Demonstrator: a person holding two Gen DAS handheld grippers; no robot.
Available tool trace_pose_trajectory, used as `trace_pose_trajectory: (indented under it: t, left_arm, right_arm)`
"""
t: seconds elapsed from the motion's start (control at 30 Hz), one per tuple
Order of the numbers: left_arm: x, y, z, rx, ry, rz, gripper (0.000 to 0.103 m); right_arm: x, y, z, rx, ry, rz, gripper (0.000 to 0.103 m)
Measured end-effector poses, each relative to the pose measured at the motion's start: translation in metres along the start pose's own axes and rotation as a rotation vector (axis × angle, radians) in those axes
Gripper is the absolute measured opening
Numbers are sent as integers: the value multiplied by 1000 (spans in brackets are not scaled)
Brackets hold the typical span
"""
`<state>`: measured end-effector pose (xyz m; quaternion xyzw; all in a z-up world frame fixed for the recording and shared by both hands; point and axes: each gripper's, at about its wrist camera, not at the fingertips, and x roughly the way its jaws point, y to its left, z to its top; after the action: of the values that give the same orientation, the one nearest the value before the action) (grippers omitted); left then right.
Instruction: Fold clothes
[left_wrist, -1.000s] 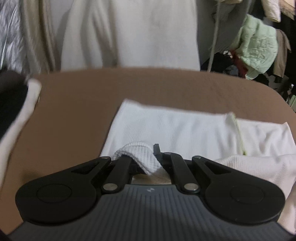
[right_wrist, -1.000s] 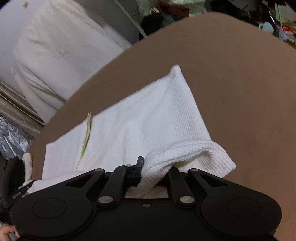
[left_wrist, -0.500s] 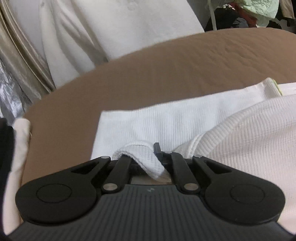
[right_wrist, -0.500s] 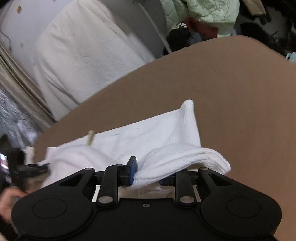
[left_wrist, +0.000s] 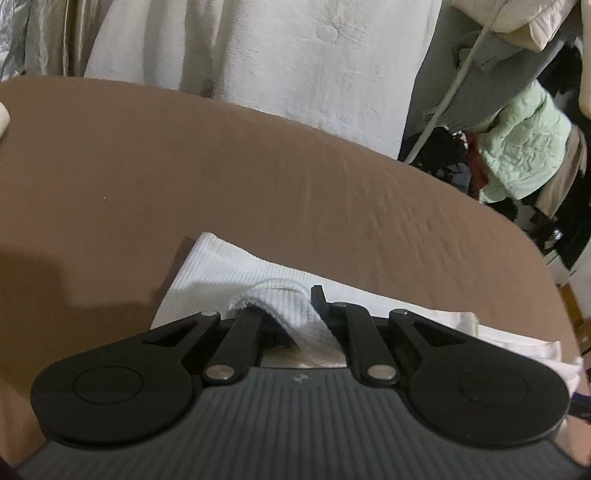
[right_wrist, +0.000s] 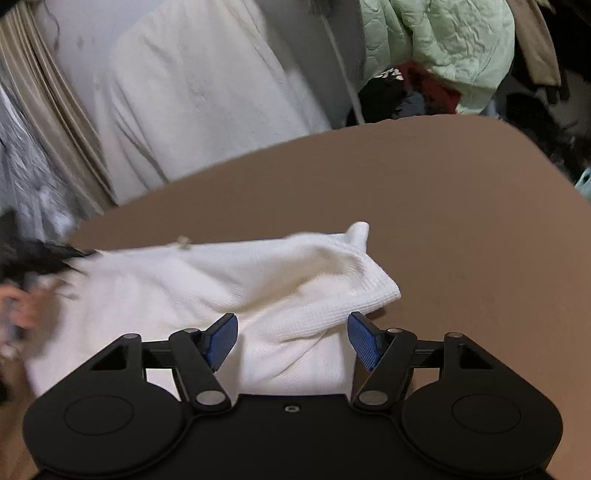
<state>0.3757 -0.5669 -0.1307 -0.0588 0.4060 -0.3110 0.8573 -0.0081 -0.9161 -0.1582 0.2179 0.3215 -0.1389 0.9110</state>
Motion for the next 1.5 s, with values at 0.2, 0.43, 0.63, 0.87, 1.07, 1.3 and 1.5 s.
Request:
trace_pose_trajectory:
  t: [0.2, 0.43, 0.63, 0.87, 1.07, 1.3, 1.5]
  left_arm:
    - [-16, 8, -3, 47, -1, -101, 37]
    - [-73, 36, 23, 10, -319, 88, 57]
    - [-77, 34, 3, 208, -208, 69, 76]
    - [-39, 10, -38, 243, 0, 43, 92]
    - [12, 8, -27, 320, 129, 97, 13]
    - [0, 48, 2, 149, 39, 161, 13]
    - [7, 48, -9, 163, 37, 260, 31]
  right_arm:
    - [24, -19, -4, 92, -84, 22, 62]
    - [19, -36, 7, 67, -219, 51, 9]
    - [41, -71, -4, 252, -154, 44, 19]
    - [39, -65, -1, 268, -122, 86, 46]
    - [36, -40, -6, 139, -201, 0, 10]
    - [11, -39, 7, 119, -299, -57, 7]
    - [43, -36, 4, 84, -164, -181, 8]
